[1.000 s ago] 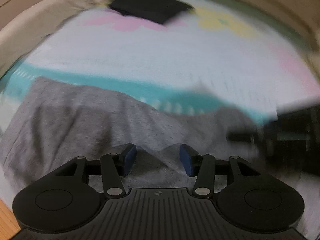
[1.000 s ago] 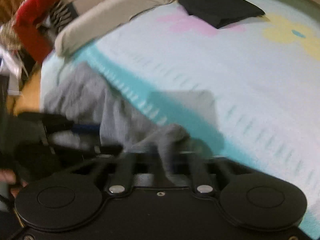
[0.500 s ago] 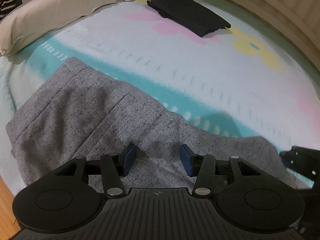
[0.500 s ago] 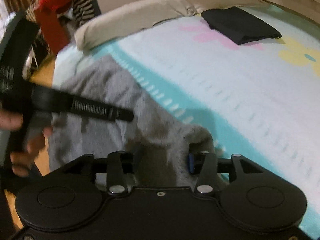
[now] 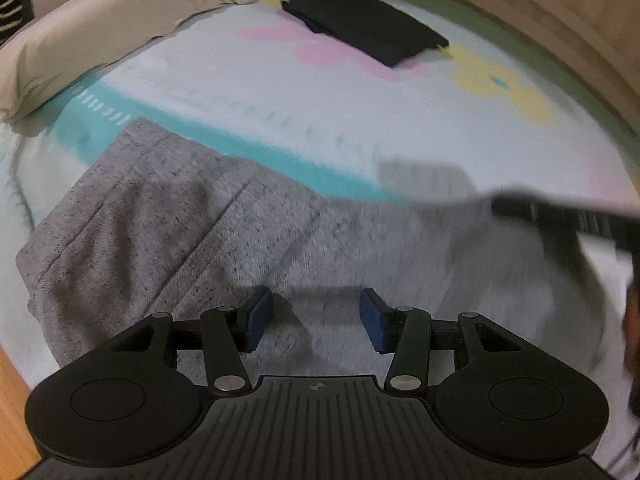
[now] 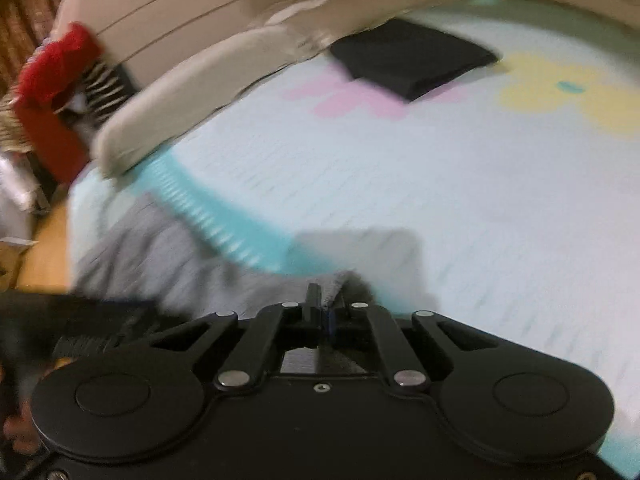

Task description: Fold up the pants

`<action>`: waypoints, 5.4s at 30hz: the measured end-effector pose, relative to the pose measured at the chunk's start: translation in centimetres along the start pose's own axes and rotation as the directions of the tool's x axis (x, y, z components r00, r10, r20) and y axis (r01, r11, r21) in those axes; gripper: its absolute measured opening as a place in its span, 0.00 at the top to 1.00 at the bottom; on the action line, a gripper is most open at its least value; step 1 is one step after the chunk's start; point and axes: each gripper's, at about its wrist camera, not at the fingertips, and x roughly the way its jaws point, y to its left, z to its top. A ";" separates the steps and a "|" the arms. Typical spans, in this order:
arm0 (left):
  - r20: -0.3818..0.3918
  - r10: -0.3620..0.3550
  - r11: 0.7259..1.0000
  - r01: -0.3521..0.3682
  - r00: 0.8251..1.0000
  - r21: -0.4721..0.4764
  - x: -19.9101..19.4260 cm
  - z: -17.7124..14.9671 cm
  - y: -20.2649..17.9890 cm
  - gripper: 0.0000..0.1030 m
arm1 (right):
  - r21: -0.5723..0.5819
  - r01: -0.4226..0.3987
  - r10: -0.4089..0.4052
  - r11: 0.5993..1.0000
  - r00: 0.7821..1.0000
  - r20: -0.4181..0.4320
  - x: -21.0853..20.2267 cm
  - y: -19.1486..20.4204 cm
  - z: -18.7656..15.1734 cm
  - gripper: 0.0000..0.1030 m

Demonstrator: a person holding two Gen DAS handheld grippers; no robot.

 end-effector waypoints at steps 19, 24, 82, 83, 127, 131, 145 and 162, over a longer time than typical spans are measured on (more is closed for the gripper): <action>0.063 0.047 0.989 -0.055 0.997 0.135 -0.4 1.1 -0.6 0.55 | -0.061 0.263 -0.256 0.963 0.961 0.103 -2.2 -0.9 1.0 0.74; 0.032 0.092 0.974 -0.096 0.995 0.206 1.5 1.0 -0.4 0.55 | -0.194 0.154 -0.160 0.969 0.987 -0.017 -5.1 2.1 -3.6 0.43; 0.118 -0.033 0.982 0.011 0.992 0.188 -2.9 0.9 -2.1 0.61 | -0.499 0.003 -0.055 0.867 0.994 -0.090 -11.2 9.0 -18.8 0.44; 0.117 -0.065 0.977 0.039 0.991 0.212 -3.3 0.5 -3.0 0.61 | -0.458 0.017 -0.055 0.889 0.996 -0.070 -11.7 8.3 -18.4 0.31; -0.047 -0.099 0.859 0.109 0.994 0.500 3.0 -4.0 -19.4 0.60 | 0.604 0.494 -0.507 0.625 0.846 -0.167 -32.5 -24.6 -30.9 0.34; -0.047 -0.101 0.859 0.111 0.994 0.500 3.0 -4.0 -19.4 0.60 | 0.644 0.438 -0.461 0.627 0.875 -0.145 -32.1 -25.2 -31.3 0.28; -0.004 -0.135 0.848 0.118 0.991 0.518 1.6 -4.4 -19.4 0.60 | 0.587 0.591 -0.689 0.553 0.720 -0.076 -33.8 -23.3 -28.7 0.90; -0.037 -0.148 0.883 0.149 0.988 0.446 2.1 -3.4 -15.8 0.58 | 0.546 0.689 -0.680 0.477 0.683 -0.267 -30.6 -24.6 -29.2 0.85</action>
